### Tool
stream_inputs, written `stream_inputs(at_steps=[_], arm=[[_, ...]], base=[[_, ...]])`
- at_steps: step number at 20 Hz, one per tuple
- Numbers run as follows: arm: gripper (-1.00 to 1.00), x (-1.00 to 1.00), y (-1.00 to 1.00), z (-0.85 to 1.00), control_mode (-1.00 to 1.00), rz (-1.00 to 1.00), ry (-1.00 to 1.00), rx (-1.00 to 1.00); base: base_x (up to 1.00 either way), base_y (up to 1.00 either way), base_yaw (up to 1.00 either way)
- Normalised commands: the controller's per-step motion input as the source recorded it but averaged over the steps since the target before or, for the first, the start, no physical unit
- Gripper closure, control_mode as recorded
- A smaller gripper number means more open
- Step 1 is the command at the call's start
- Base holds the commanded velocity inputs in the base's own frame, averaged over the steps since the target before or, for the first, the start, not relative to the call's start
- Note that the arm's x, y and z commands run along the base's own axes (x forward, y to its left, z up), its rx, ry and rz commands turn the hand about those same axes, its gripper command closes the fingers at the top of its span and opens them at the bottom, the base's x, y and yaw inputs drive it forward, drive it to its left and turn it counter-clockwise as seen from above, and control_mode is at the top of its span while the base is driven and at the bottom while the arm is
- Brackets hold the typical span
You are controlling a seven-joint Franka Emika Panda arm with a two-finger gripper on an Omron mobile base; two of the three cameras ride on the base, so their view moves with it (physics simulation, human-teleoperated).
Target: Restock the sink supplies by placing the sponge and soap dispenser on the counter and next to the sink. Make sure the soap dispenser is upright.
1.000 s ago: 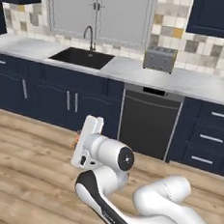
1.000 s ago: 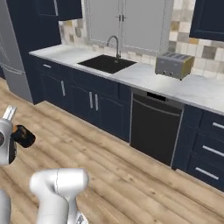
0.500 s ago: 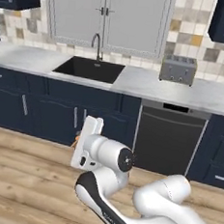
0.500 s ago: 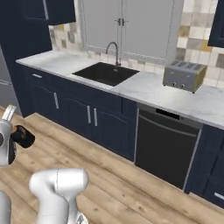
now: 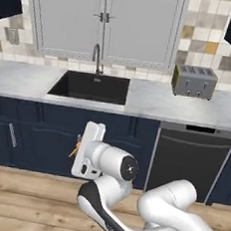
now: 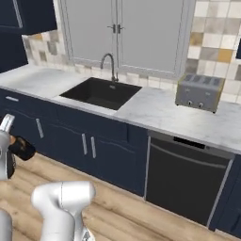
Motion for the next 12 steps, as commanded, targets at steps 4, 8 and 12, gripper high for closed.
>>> stream_inputs(at_steps=[4, 8, 12], arm=[[1.00, 0.00, 0.00, 0.00, 1.00, 0.00, 0.00, 0.00], [1.00, 0.00, 0.00, 0.00, 1.00, 0.00, 0.00, 0.00], [1.00, 0.00, 0.00, 0.00, 1.00, 0.00, 0.00, 0.00]], base=[[1.00, 0.32, -0.42], [1.00, 0.20, -0.41], [1.00, 0.14, -0.37]])
